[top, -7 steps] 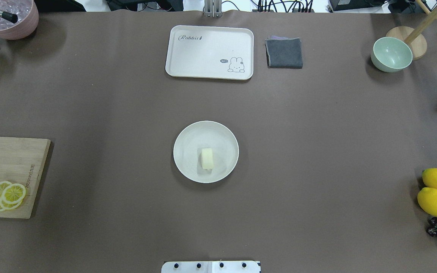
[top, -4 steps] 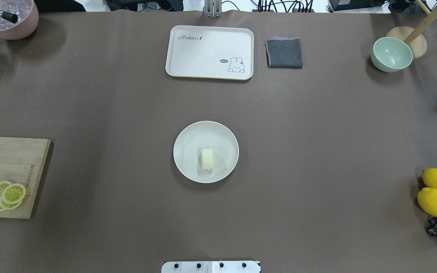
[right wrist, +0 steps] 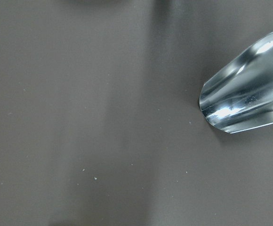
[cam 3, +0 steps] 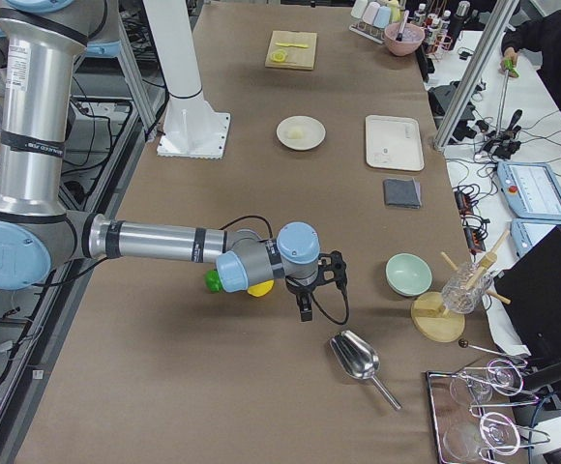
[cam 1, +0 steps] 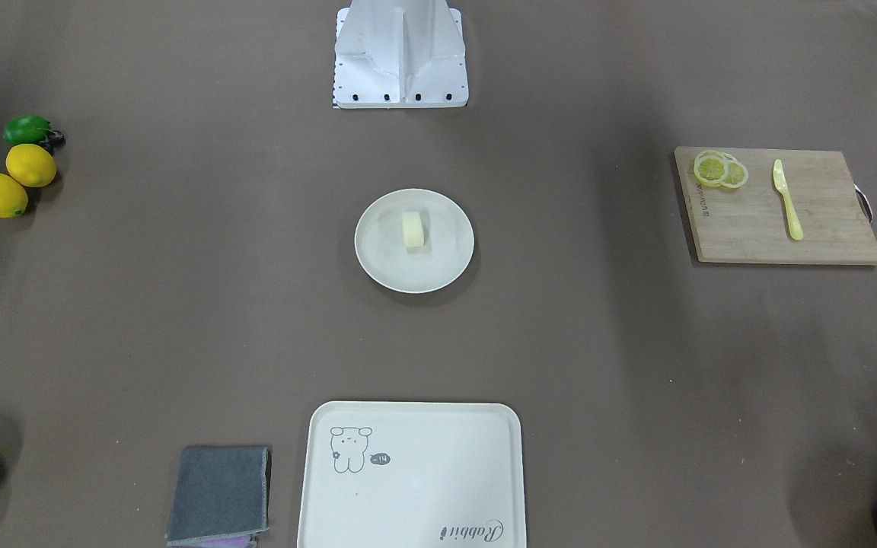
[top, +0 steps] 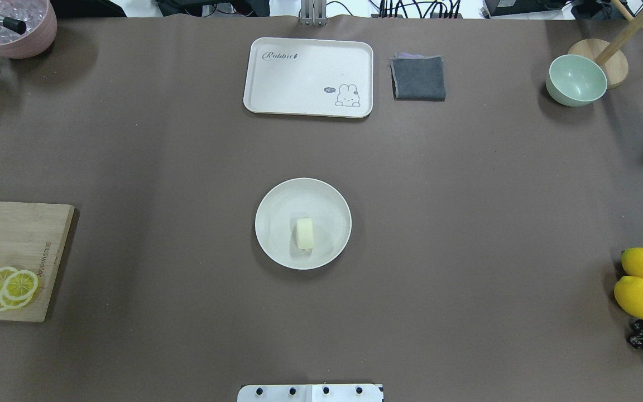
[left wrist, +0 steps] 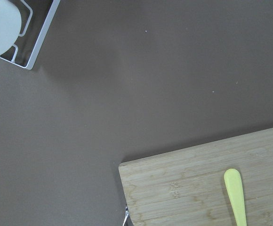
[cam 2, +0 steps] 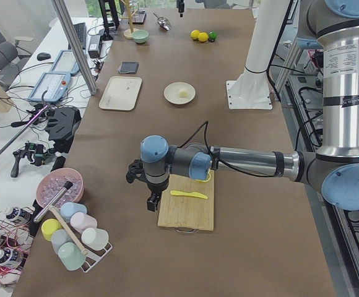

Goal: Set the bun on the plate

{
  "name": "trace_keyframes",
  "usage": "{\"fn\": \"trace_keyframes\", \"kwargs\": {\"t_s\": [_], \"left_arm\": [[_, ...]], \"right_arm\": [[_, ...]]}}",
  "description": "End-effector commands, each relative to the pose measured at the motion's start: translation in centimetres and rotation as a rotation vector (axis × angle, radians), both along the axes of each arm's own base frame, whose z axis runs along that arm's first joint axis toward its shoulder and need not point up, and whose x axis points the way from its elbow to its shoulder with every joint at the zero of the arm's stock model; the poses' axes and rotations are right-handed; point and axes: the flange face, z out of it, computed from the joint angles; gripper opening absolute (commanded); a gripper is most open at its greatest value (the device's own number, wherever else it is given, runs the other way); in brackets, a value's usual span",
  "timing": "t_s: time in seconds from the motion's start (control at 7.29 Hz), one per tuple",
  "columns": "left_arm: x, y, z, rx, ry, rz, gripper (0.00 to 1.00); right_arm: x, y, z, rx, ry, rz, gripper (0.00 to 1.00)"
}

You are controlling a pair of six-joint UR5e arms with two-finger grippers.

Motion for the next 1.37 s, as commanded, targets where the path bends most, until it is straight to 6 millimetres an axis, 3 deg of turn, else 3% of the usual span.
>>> {"fn": "trace_keyframes", "kwargs": {"t_s": [0.0, 1.23], "left_arm": [[0.05, -0.08, 0.16, -0.001, 0.002, 0.0, 0.98], [0.08, -0.61, 0.05, 0.01, 0.007, 0.005, 0.98]], "right_arm": [[-0.21, 0.02, 0.02, 0.0, 0.0, -0.005, 0.99], [0.43, 0.33, -0.54, 0.008, -0.004, 0.009, 0.99]]}}
